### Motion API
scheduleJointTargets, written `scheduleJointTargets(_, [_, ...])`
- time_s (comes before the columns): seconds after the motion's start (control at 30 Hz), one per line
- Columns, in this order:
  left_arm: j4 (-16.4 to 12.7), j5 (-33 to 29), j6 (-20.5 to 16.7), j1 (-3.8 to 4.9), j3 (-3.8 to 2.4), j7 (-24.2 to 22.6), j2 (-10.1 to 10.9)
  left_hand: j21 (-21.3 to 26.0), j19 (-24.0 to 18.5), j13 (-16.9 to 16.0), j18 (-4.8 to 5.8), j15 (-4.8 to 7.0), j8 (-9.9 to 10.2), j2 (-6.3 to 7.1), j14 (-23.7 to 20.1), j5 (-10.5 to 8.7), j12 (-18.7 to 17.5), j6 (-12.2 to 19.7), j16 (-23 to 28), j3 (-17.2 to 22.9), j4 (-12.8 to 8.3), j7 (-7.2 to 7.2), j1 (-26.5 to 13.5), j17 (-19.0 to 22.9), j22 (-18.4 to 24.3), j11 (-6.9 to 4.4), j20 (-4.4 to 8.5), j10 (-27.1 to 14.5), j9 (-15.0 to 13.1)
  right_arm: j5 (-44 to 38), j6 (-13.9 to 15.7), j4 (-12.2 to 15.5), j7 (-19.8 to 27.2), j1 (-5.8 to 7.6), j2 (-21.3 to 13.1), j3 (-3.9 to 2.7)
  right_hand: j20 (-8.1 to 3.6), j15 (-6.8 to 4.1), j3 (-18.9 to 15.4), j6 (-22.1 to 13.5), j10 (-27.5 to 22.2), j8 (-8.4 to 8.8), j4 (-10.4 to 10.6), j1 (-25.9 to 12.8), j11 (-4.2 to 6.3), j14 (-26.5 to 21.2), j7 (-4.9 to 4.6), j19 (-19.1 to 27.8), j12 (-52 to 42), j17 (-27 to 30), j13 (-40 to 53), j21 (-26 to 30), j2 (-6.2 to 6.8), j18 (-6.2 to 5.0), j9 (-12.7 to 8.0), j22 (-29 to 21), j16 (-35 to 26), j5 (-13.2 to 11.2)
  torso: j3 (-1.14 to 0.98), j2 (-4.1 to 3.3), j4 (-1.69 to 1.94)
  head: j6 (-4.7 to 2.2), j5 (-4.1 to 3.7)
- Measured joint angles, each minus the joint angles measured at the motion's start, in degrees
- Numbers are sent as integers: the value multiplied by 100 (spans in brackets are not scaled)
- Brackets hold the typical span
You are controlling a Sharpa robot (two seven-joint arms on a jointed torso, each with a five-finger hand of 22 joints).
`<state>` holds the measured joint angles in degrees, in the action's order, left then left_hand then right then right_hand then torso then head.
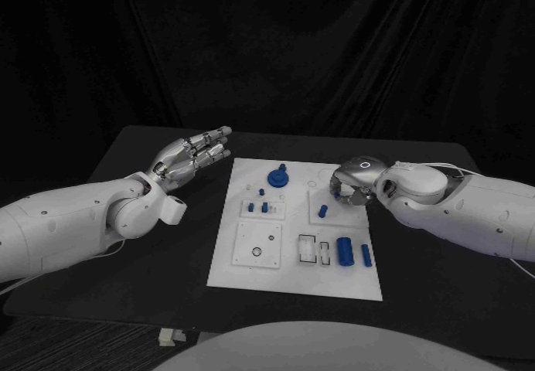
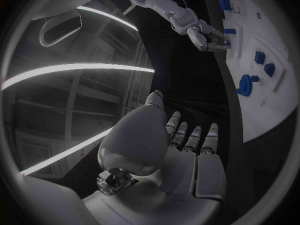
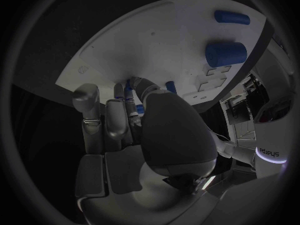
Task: Assemble the parts on the task board
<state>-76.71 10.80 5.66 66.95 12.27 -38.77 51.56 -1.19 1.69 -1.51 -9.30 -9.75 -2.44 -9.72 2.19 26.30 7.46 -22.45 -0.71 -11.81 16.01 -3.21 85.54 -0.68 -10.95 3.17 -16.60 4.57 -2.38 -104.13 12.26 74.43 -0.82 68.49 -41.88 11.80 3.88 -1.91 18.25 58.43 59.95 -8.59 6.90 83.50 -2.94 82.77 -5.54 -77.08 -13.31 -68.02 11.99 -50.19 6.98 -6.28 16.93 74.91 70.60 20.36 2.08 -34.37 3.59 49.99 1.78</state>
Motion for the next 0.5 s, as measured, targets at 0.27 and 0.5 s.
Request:
scheduleJointTargets(0.27, [52,-1,16,-14,0,-1,-22,-25,20,-13,0,-30,0,-8,30,34,70,-39,-39,7,-7,-39,58,-13,-68,44,-20,44,-7,126,187,-70,100,-32,22,5,-21,-45,40,269,367,-197,-155,83,26,-5,-11,-21,-50,24,-42,-55,-50,0,164,0,22,-5,1,0,0,0,7])
scheduleJointTargets(0.5, [97,-2,32,-29,0,-2,-48,-25,63,-13,0,-60,0,-45,61,100,92,-59,-61,46,-46,-59,152,-21,-130,95,-19,55,-6,196,375,-59,172,-51,-22,17,-21,-45,45,371,558,-284,-223,146,50,-5,-11,-63,-29,32,-84,-125,-67,0,182,-1,22,-28,3,3,-2,0,32])
